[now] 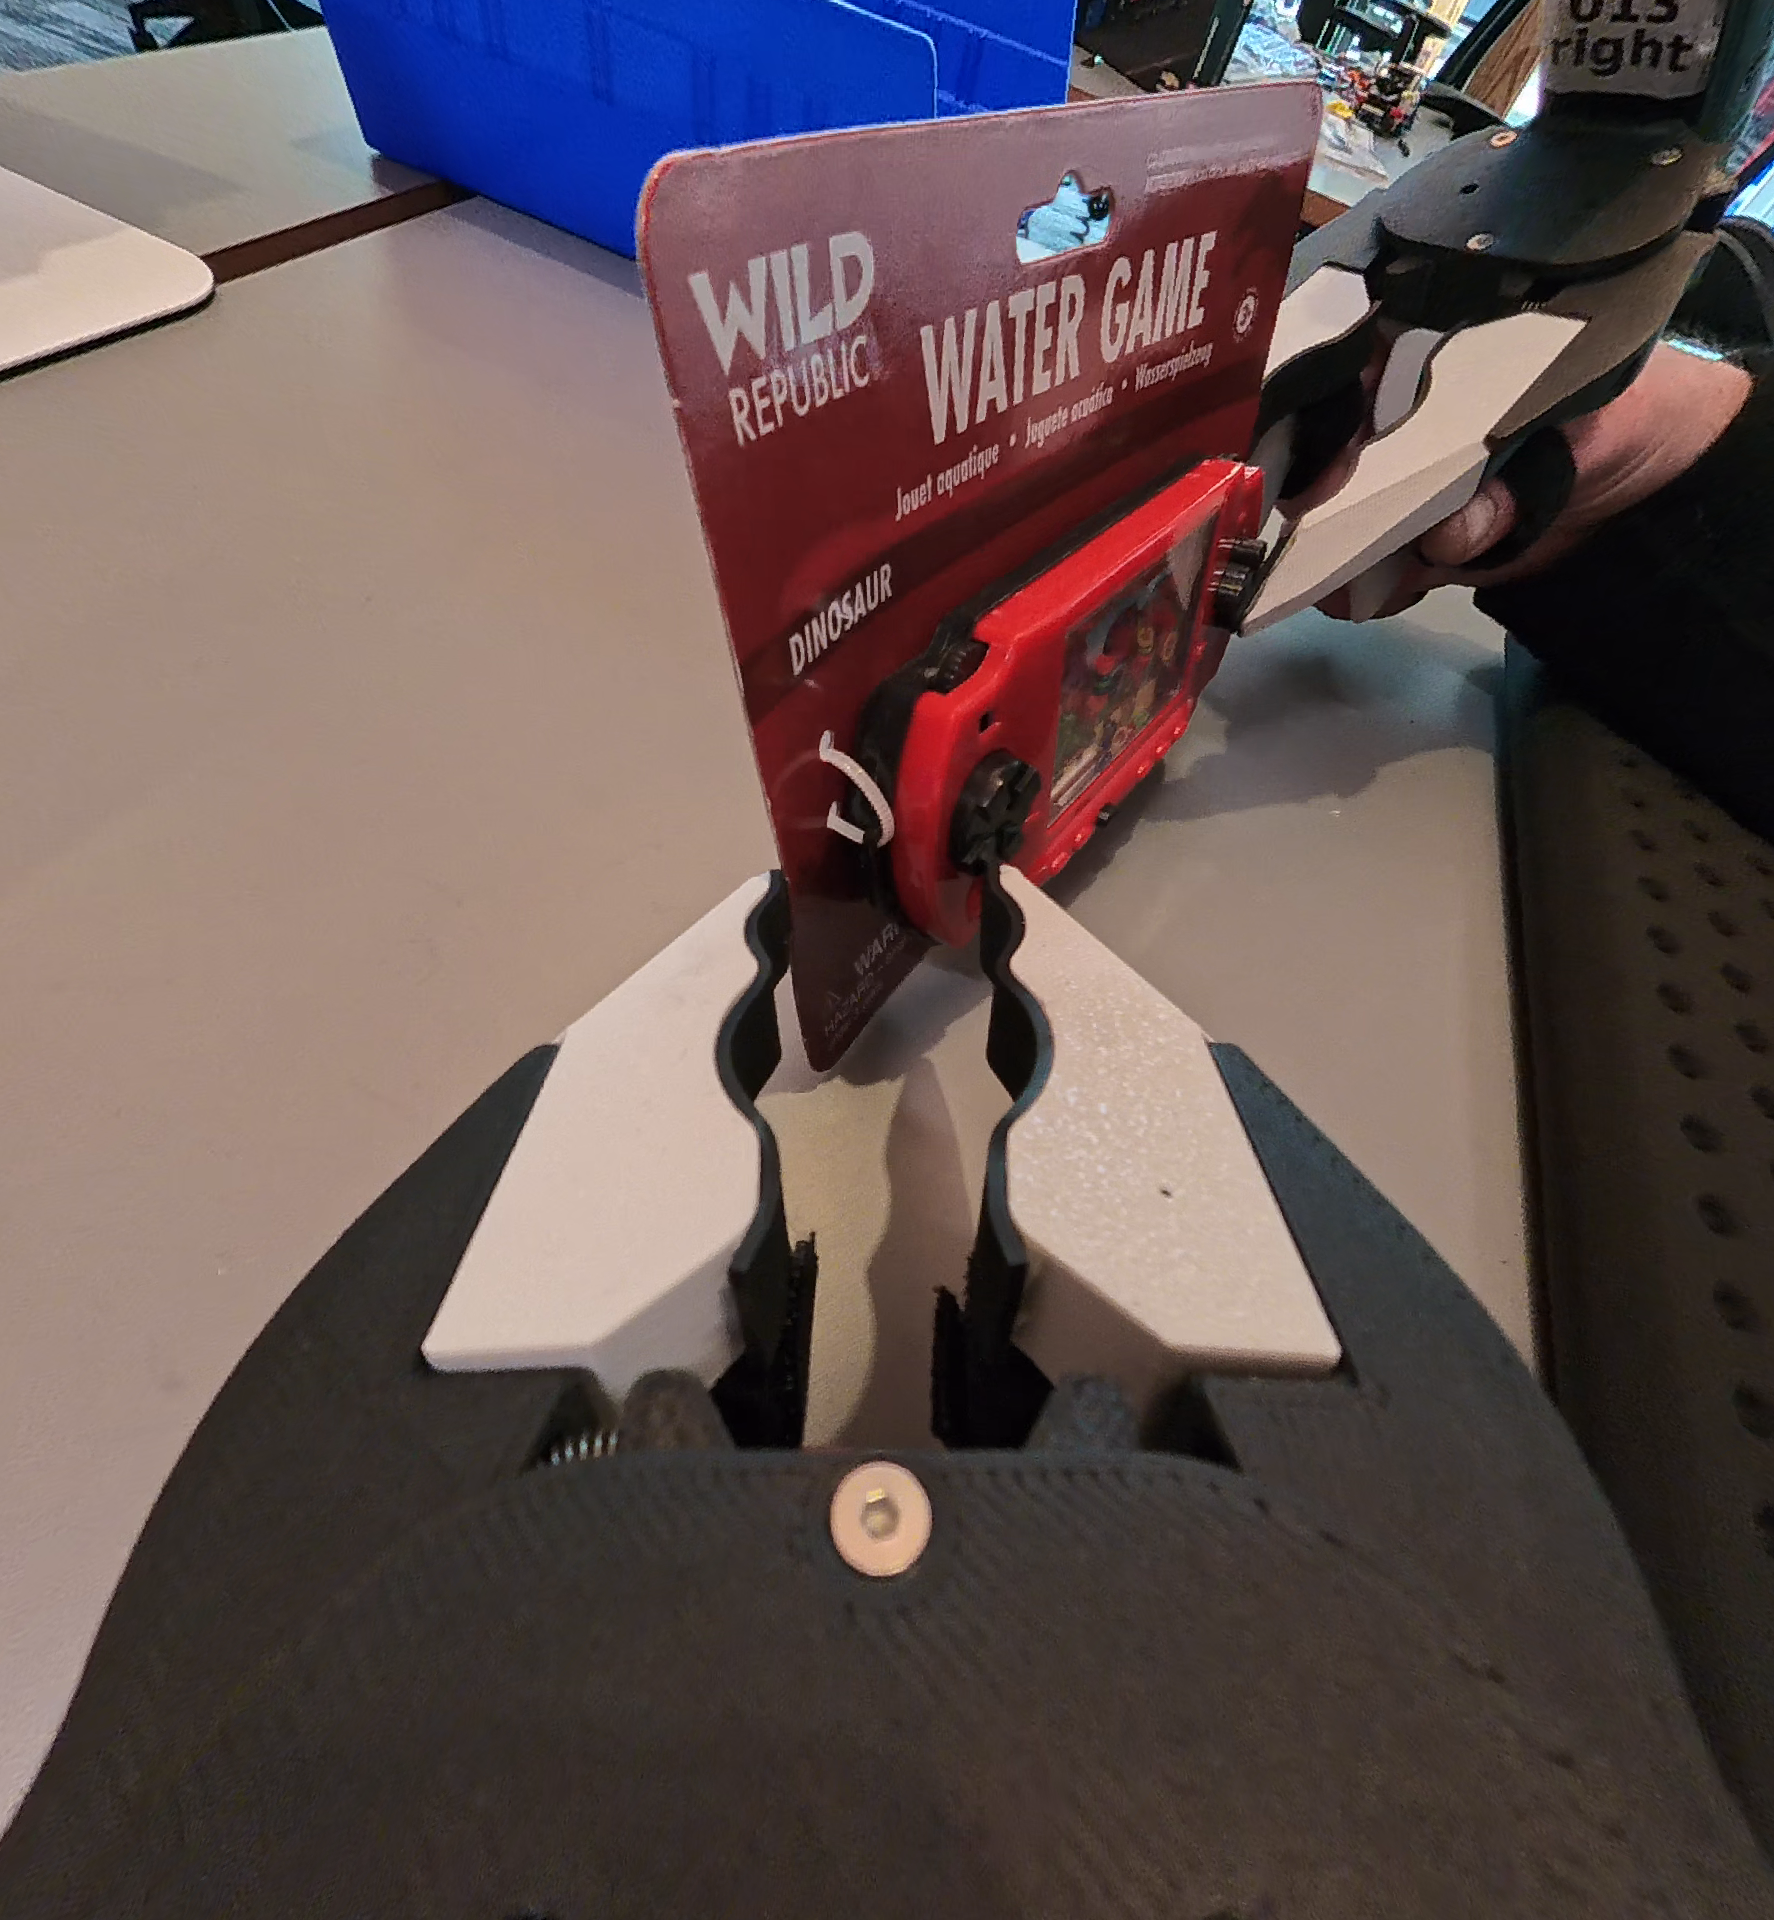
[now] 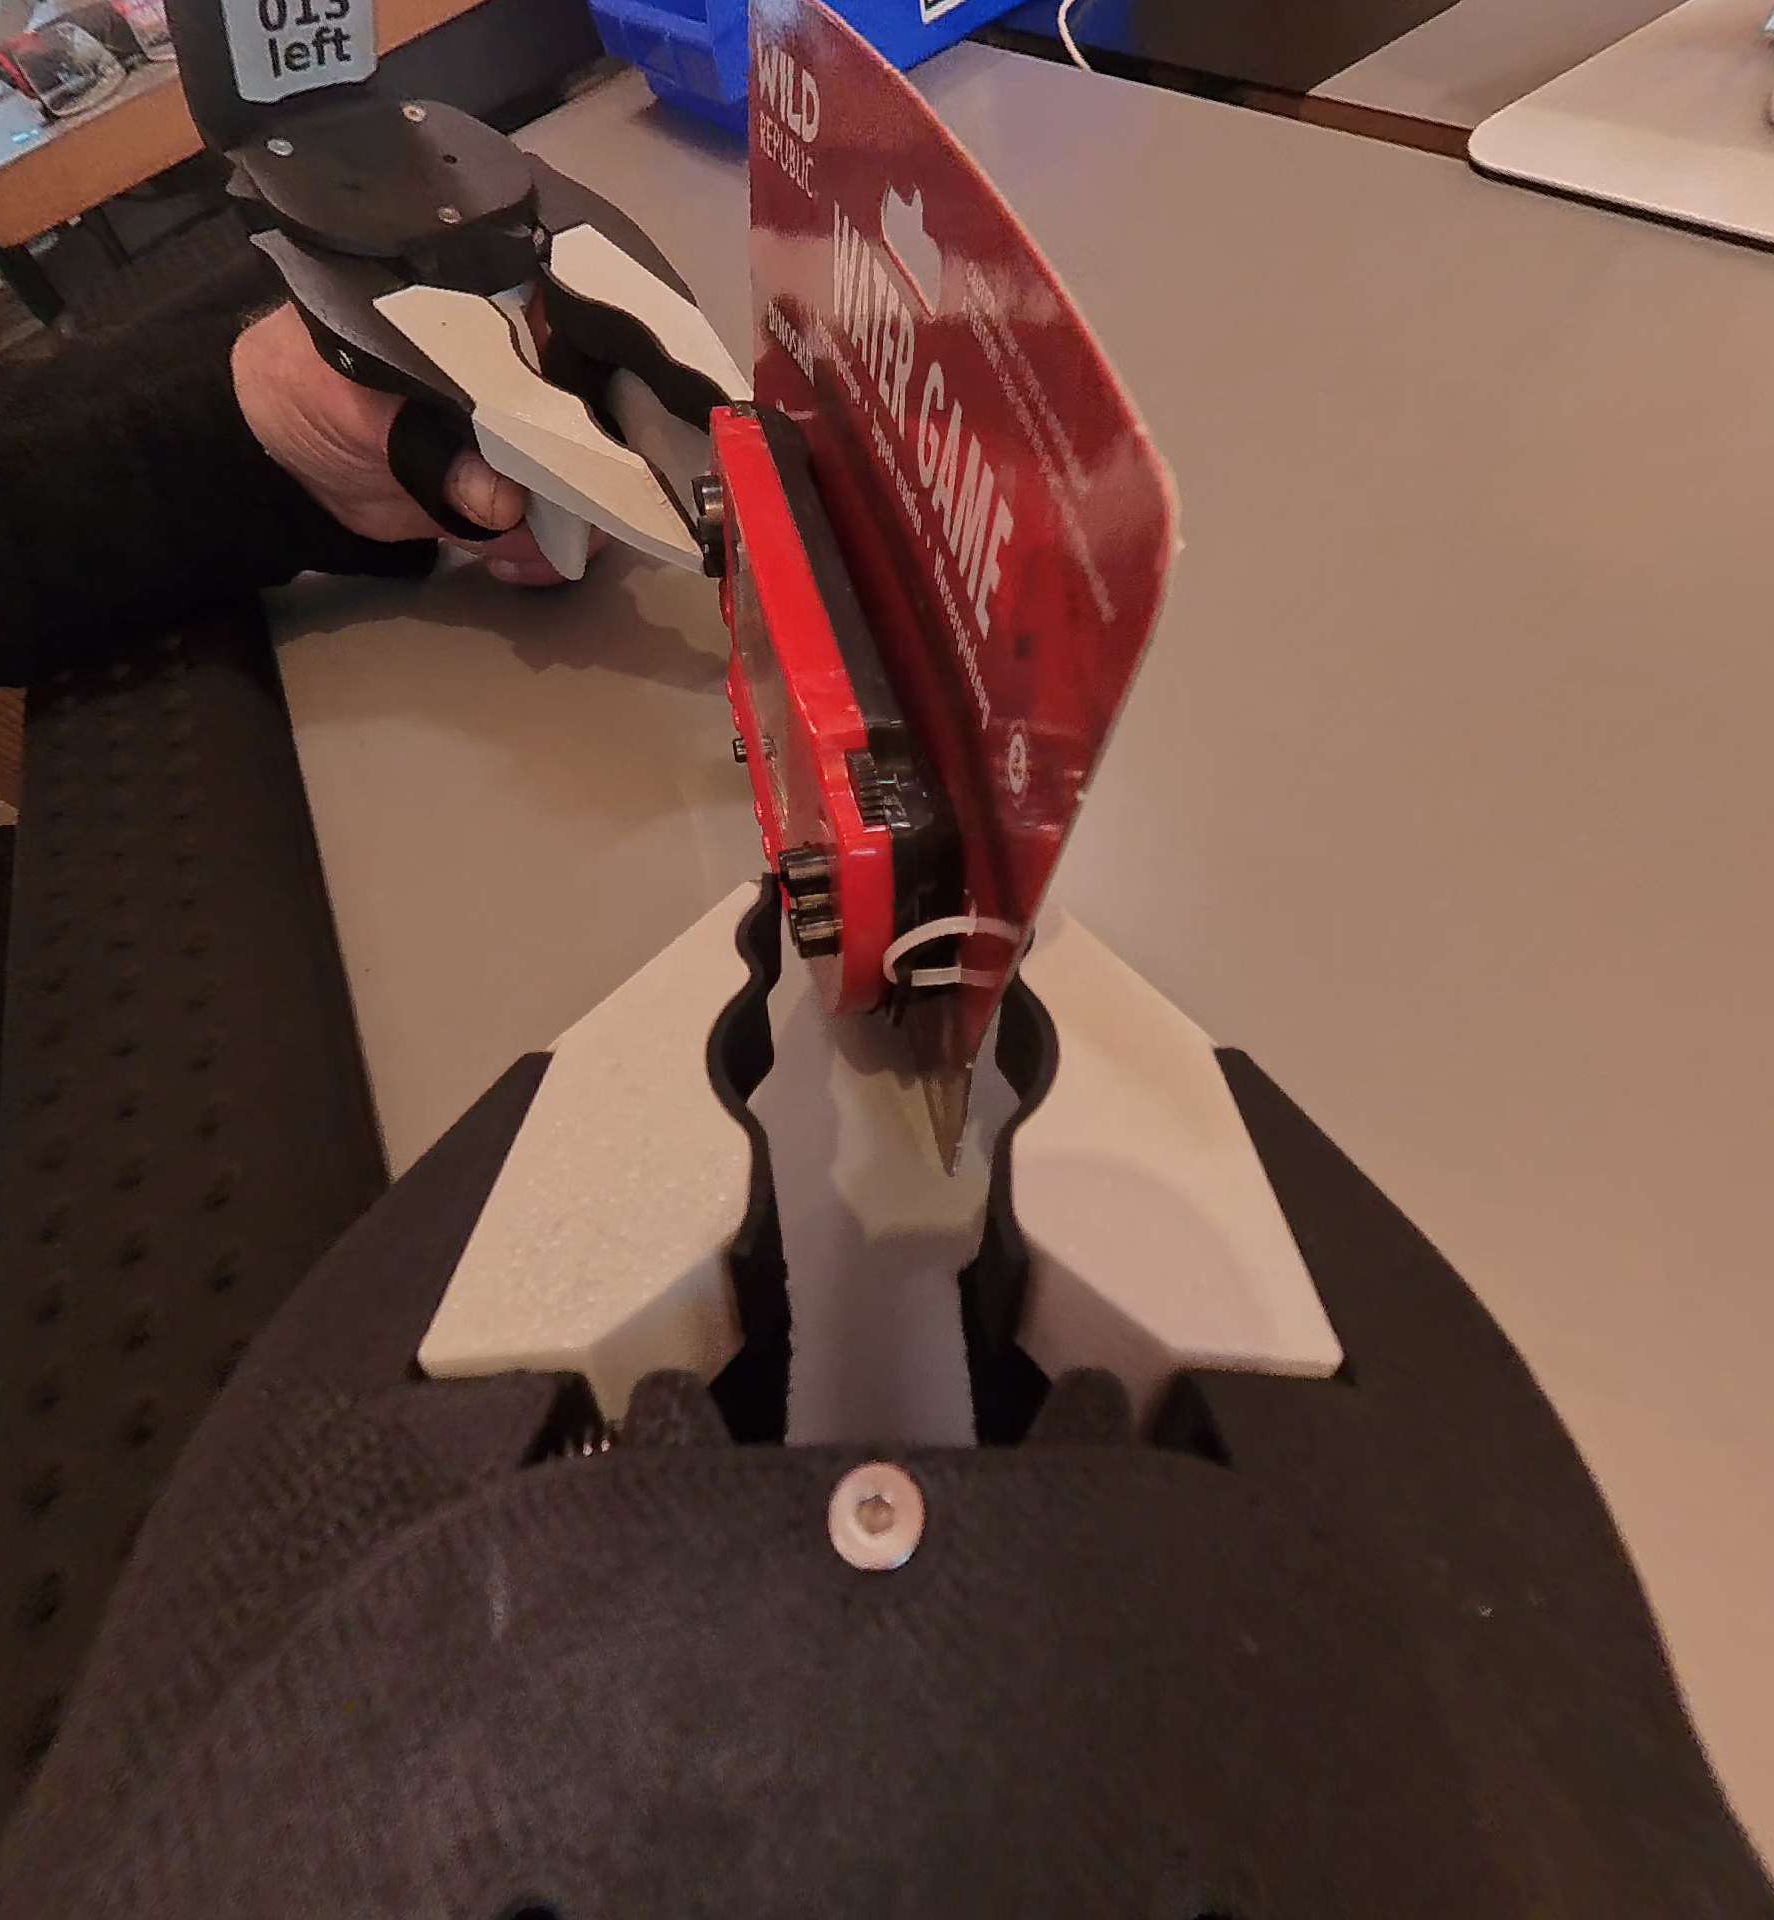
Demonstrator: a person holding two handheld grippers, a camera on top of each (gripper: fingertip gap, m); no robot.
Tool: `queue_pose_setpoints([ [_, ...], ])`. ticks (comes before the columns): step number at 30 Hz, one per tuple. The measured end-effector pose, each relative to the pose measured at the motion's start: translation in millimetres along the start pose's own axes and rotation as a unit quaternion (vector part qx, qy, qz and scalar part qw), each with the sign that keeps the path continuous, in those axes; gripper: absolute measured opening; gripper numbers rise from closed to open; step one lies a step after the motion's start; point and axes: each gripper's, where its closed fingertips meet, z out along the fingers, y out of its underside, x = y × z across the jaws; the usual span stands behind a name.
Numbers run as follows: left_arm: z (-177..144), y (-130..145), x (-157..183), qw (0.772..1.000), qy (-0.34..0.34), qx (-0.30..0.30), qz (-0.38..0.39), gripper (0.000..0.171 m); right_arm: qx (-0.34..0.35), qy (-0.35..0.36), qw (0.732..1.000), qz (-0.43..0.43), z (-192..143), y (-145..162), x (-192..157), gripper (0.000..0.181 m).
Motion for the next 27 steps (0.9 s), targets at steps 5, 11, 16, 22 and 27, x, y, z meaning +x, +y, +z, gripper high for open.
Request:
queue_pose_setpoints([
  [5, -0.4, 0.2, -0.1, 1.0, 0.001, 0.0, -0.002, 0.034, -0.01, 0.011, 1.0, -0.001, -2.7, 4.6, 2.2, 0.048],
  [11, -0.1, 0.9, -0.2, 1.0, -0.001, -0.002, -0.001, 0.034, -0.012, 0.008, 1.0, 0.018, 0.2, 8.7, 7.4, 0.037],
  [16, 1.9, 0.9, -4.3, 1.0, -0.002, -0.006, -0.017, 0.033, -0.008, -0.007, 0.999, 0.041, 2.8, 7.8, 12.4, 0.033],
  [22, 2.3, 0.6, -7.0, 1.0, -0.006, -0.007, -0.024, 0.034, -0.005, -0.018, 0.998, 0.053, 4.1, 6.1, 13.6, 0.031],
  [27, 1.6, 0.2, -7.2, 1.0, -0.006, -0.005, -0.025, 0.032, 0.003, -0.013, 0.998, 0.061, 5.6, 5.4, 14.8, 0.038],
])
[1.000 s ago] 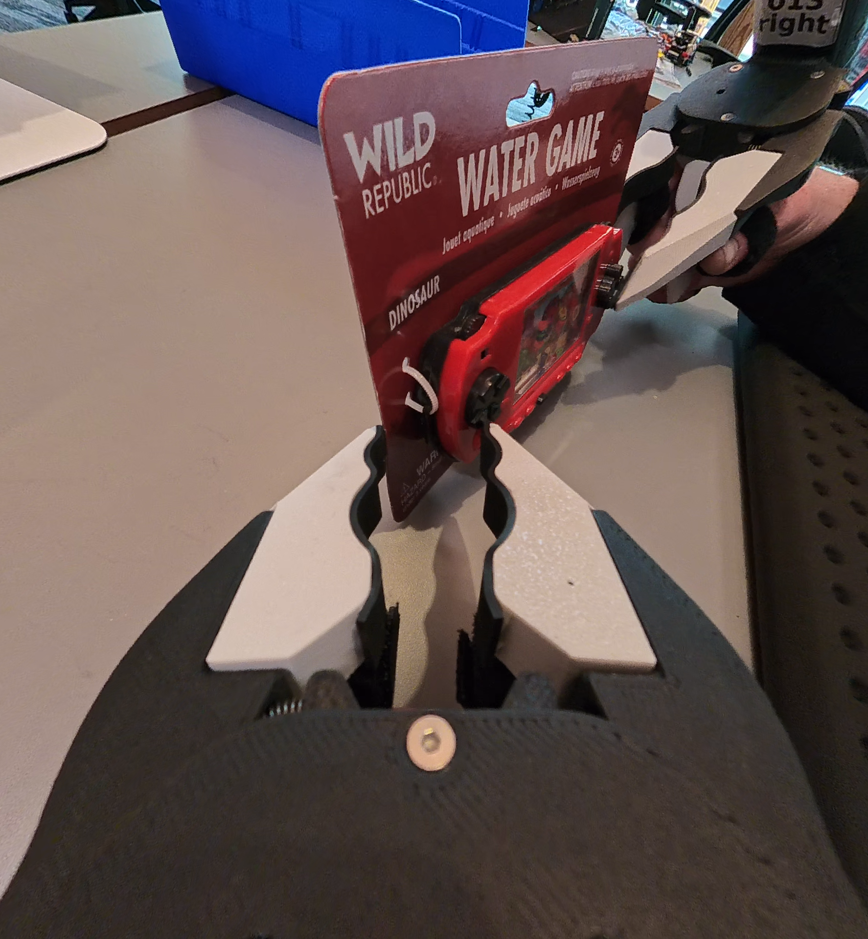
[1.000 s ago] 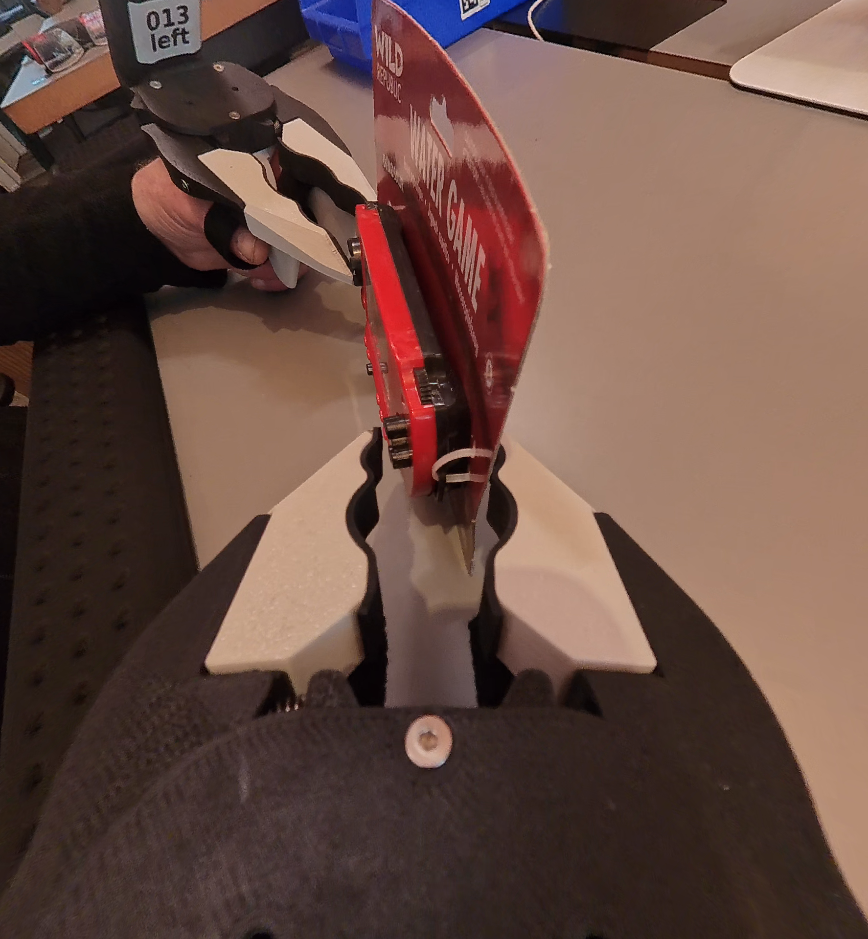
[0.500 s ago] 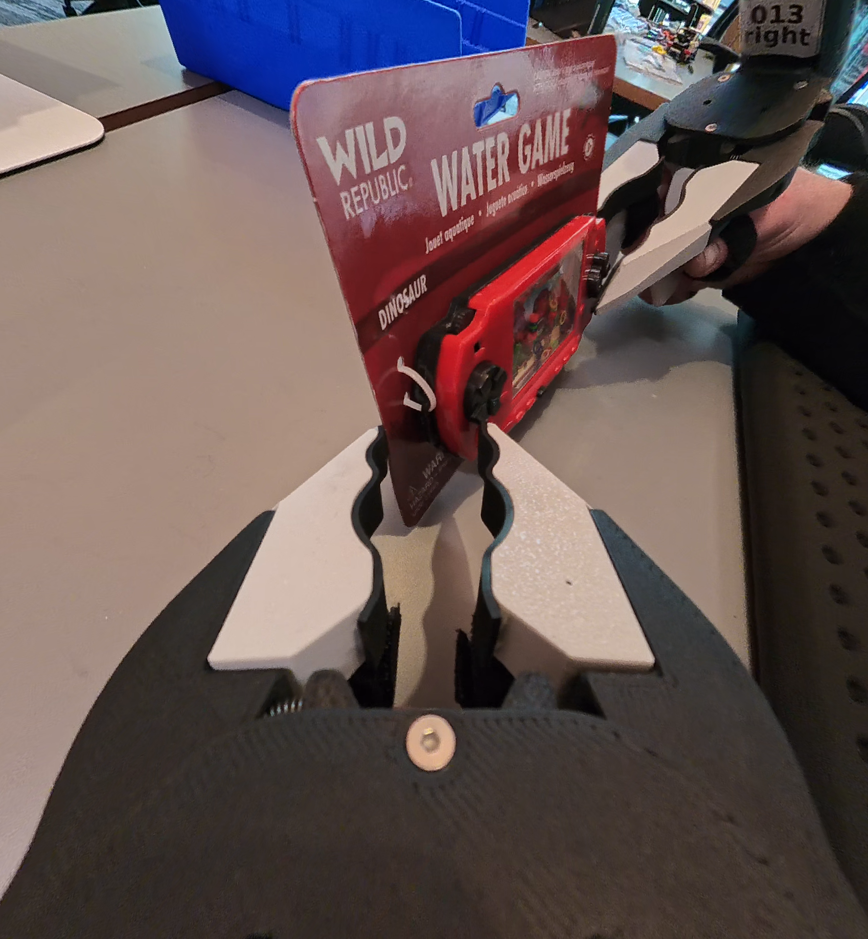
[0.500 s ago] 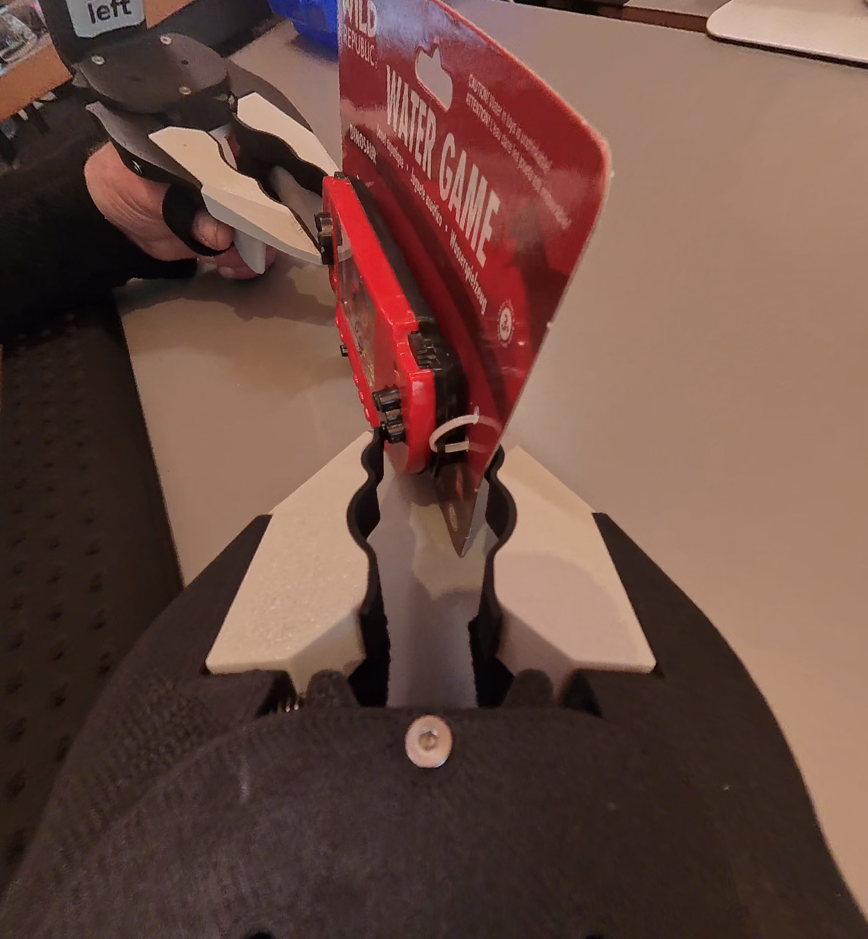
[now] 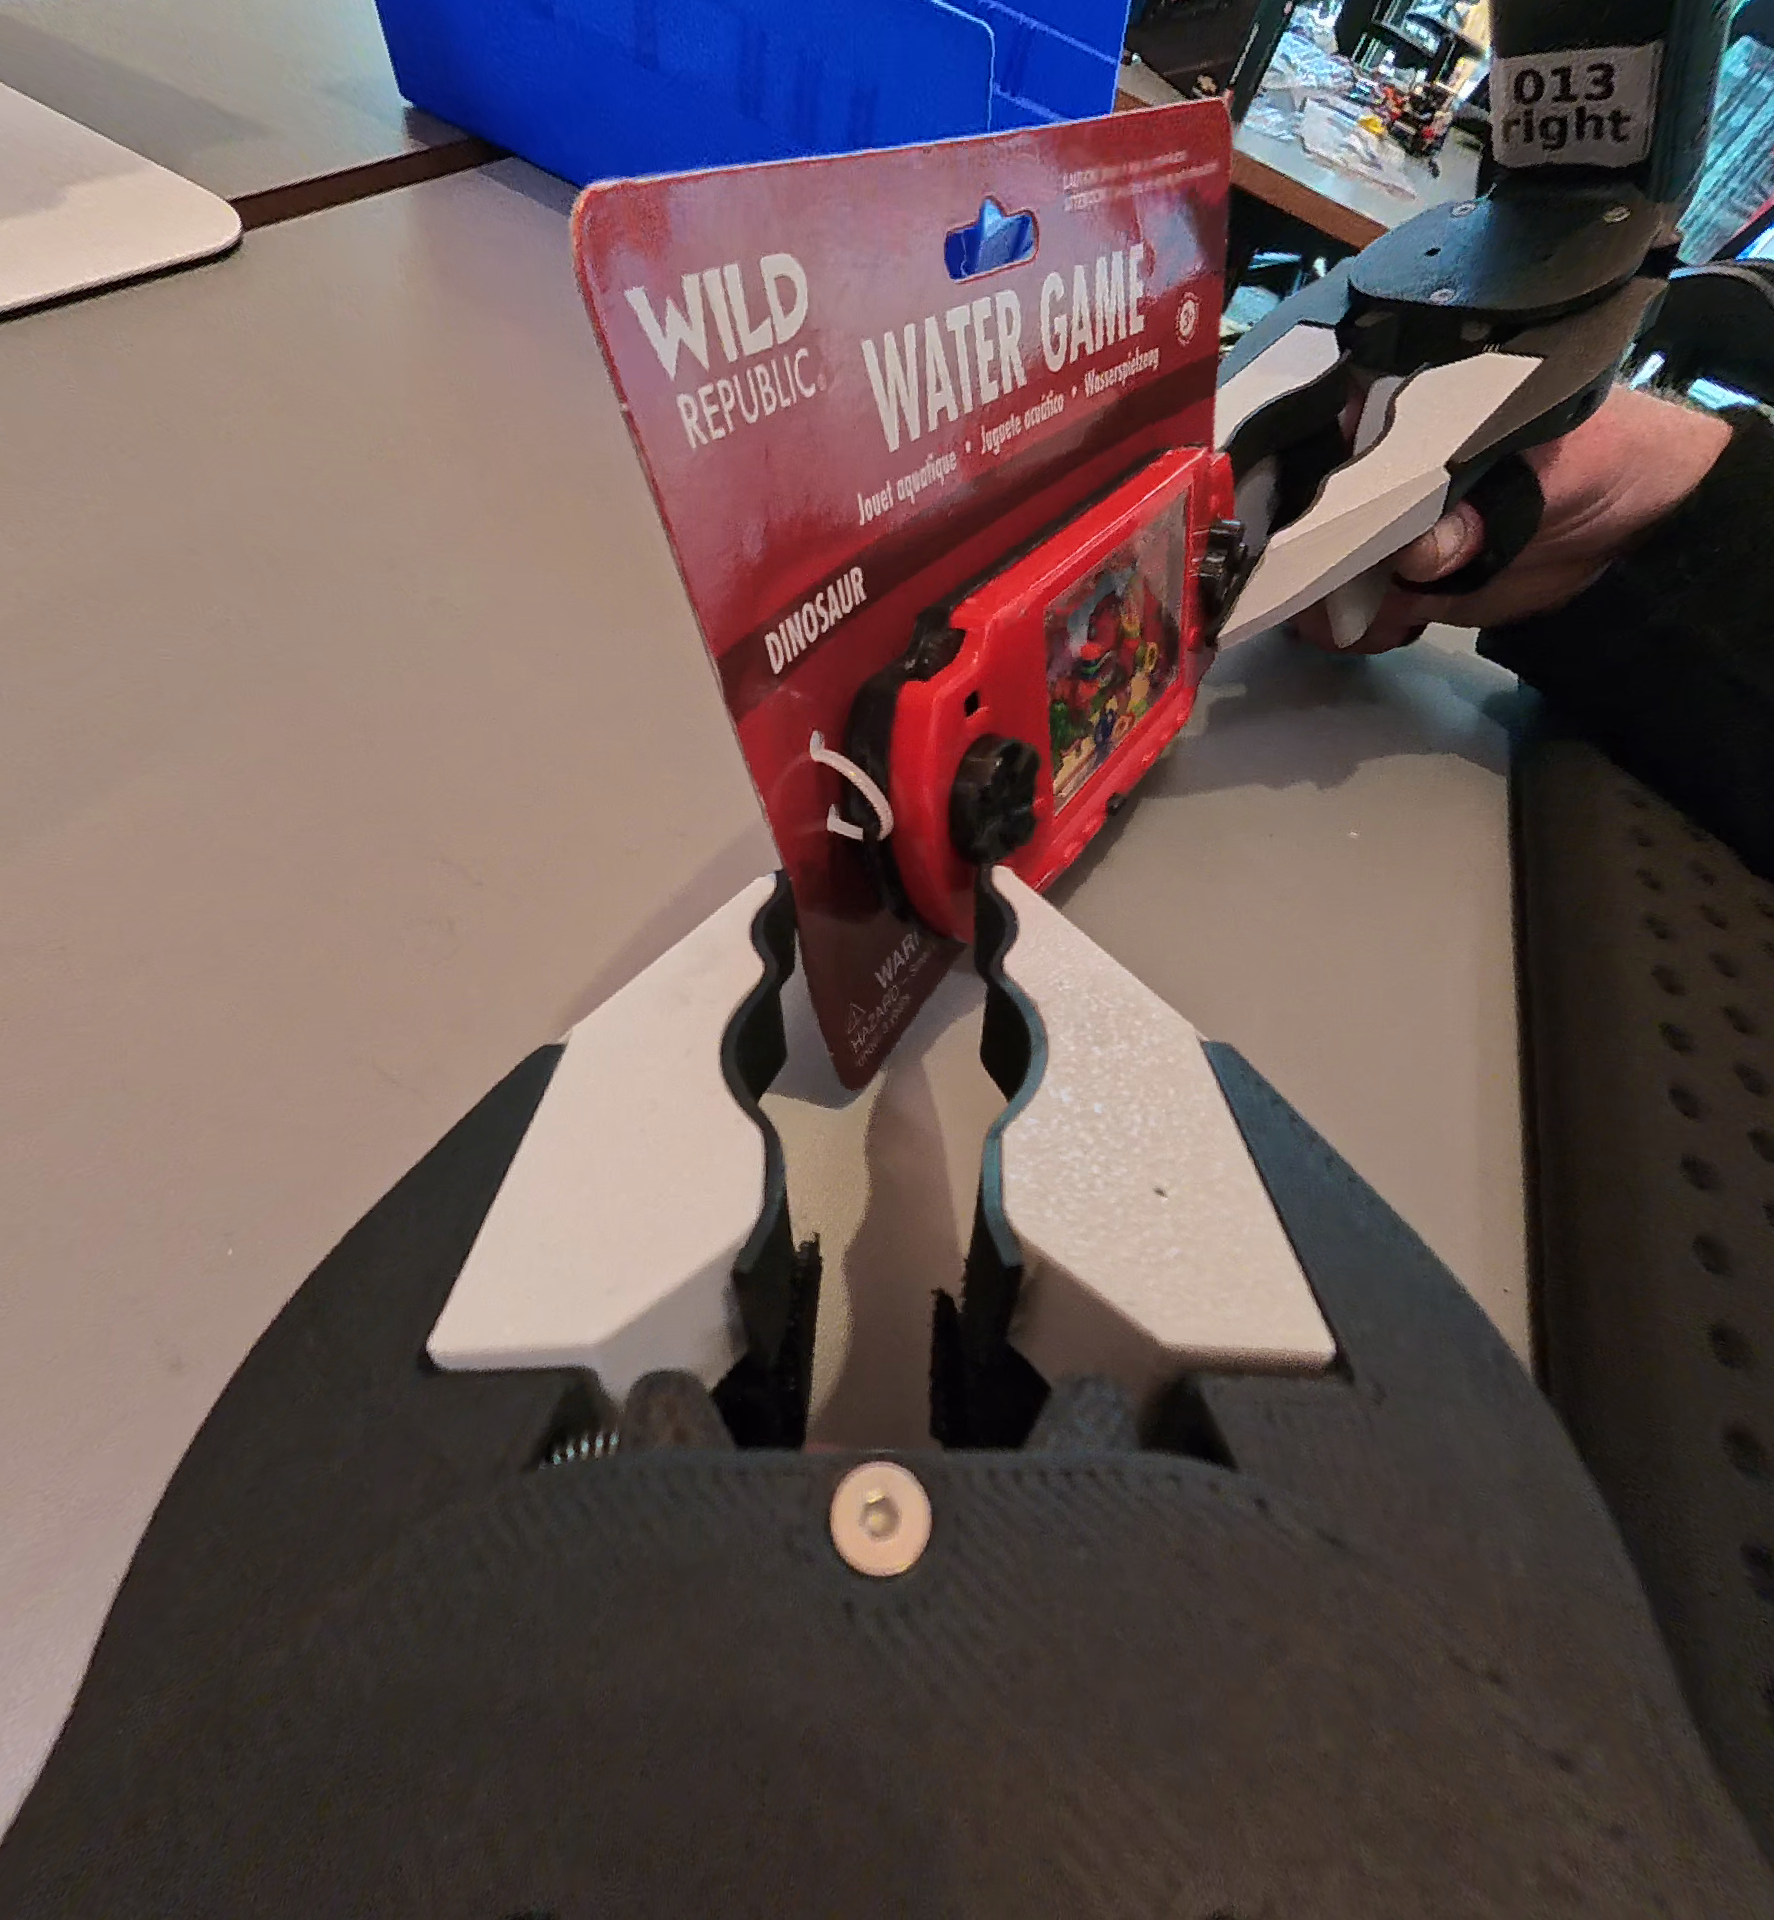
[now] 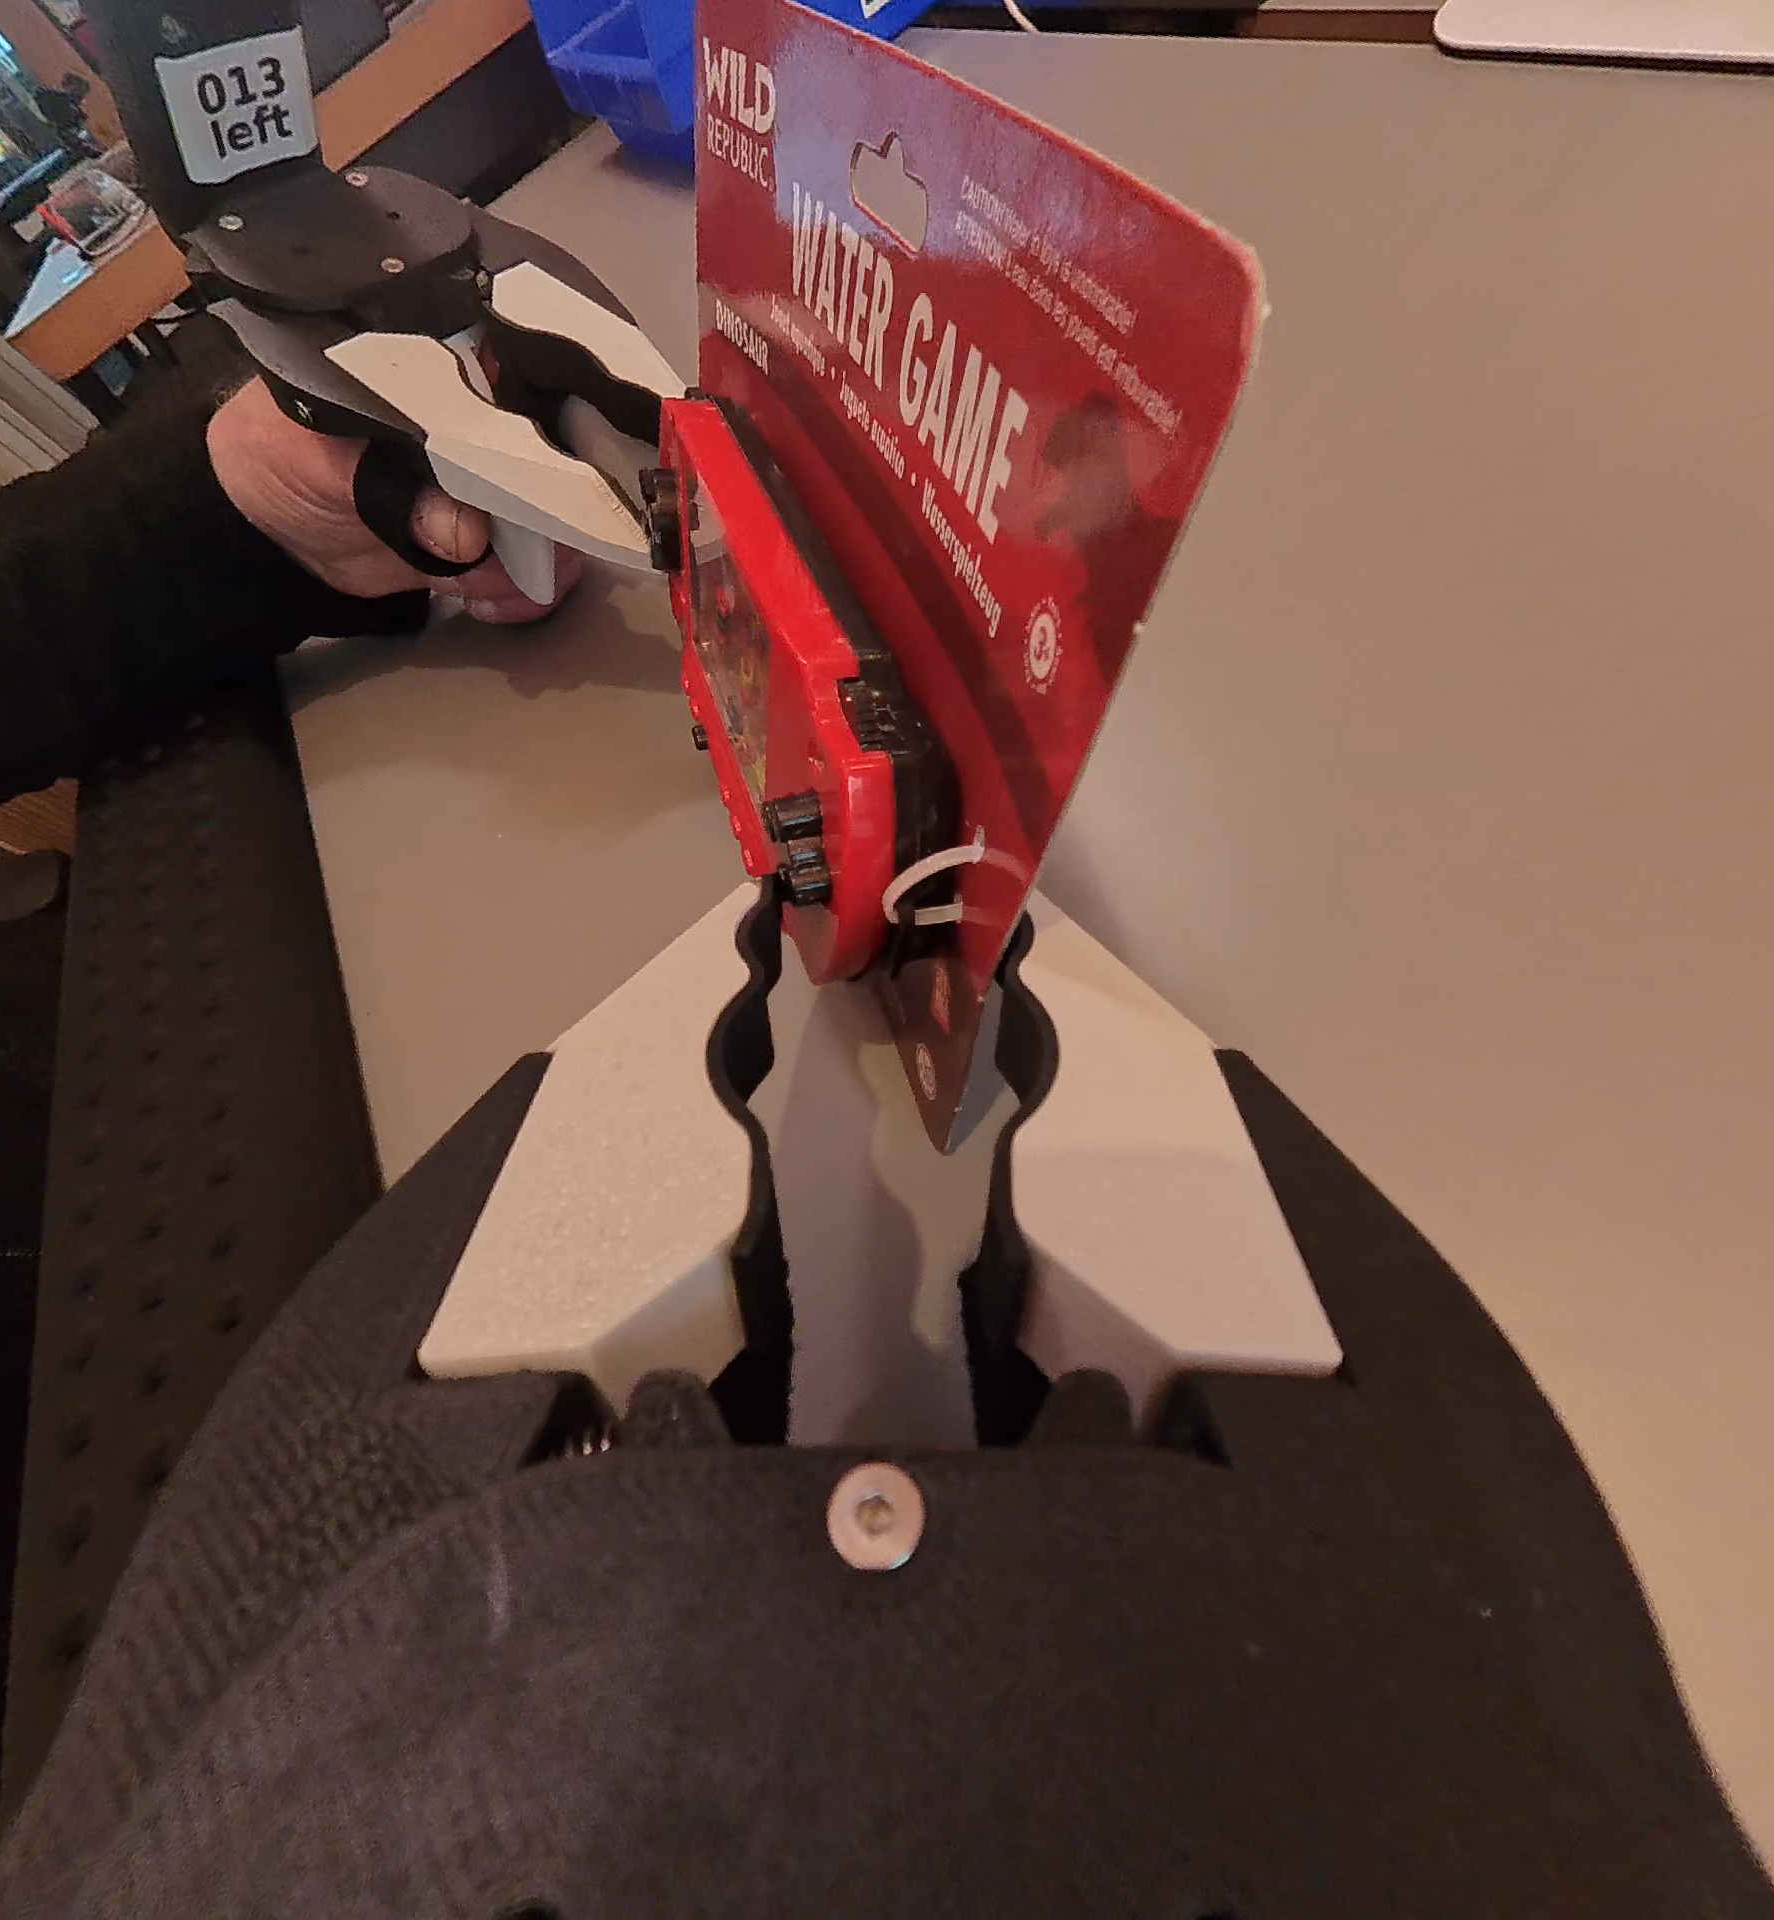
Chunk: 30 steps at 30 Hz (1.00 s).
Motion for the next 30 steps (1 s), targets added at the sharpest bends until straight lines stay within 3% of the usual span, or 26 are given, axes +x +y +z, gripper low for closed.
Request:
queue_pose_setpoints([
  [22, 0.5, -0.4, 1.1, 1.0, 0.001, 0.001, 0.003, 0.032, -0.008, -0.007, 1.0, -0.009, -2.8, 2.6, -3.0, 0.03],
  [30, 0.5, -0.5, 1.2, 1.0, 0.003, 0.002, 0.001, 0.032, 0.0, -0.008, 1.0, -0.004, -1.7, 1.9, -2.4, 0.037],
])
